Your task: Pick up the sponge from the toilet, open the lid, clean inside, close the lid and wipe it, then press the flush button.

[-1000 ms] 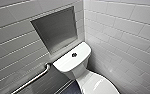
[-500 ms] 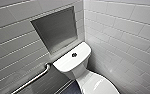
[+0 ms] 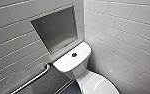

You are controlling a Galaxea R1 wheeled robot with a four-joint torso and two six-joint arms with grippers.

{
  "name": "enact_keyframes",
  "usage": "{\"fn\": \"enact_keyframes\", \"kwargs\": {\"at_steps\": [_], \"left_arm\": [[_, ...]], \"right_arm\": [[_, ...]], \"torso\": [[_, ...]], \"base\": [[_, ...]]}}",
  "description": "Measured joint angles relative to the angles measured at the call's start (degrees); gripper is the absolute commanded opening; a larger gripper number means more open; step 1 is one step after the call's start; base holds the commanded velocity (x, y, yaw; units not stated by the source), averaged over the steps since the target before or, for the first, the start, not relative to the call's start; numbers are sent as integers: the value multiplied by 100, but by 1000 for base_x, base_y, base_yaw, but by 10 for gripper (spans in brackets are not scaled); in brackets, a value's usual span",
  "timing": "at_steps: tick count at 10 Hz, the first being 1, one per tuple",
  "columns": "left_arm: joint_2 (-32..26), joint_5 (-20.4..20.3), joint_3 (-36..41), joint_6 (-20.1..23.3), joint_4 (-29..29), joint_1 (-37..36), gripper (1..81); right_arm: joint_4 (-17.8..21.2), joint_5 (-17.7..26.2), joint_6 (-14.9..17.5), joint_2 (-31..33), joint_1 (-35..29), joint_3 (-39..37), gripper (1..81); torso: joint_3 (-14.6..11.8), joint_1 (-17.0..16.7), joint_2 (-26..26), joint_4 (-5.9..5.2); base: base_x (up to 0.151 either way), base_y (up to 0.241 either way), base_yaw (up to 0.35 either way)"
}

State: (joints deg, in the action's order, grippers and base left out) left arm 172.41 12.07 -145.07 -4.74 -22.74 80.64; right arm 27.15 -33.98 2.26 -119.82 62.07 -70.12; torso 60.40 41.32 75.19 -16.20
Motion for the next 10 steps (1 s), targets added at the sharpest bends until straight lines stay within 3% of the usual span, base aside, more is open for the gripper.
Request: {"fn": "enact_keyframes", "kwargs": {"at_steps": [4,7,10], "left_arm": [[-2,0,0,-2,0,-2,811],[-5,-2,0,-2,0,-2,811],[-9,-2,0,-2,5,-2,811]], "right_arm": [[1074,1325,394,-346,-1624,-471,10],[1412,2249,523,-925,-2208,-1885,10],[1527,3065,571,-1893,-2773,-3068,10]], "torso": [[0,0,0,0],[2,0,0,0],[2,0,0,0]], "base": [[0,0,0],[0,0,0],[0,0,0]]}}
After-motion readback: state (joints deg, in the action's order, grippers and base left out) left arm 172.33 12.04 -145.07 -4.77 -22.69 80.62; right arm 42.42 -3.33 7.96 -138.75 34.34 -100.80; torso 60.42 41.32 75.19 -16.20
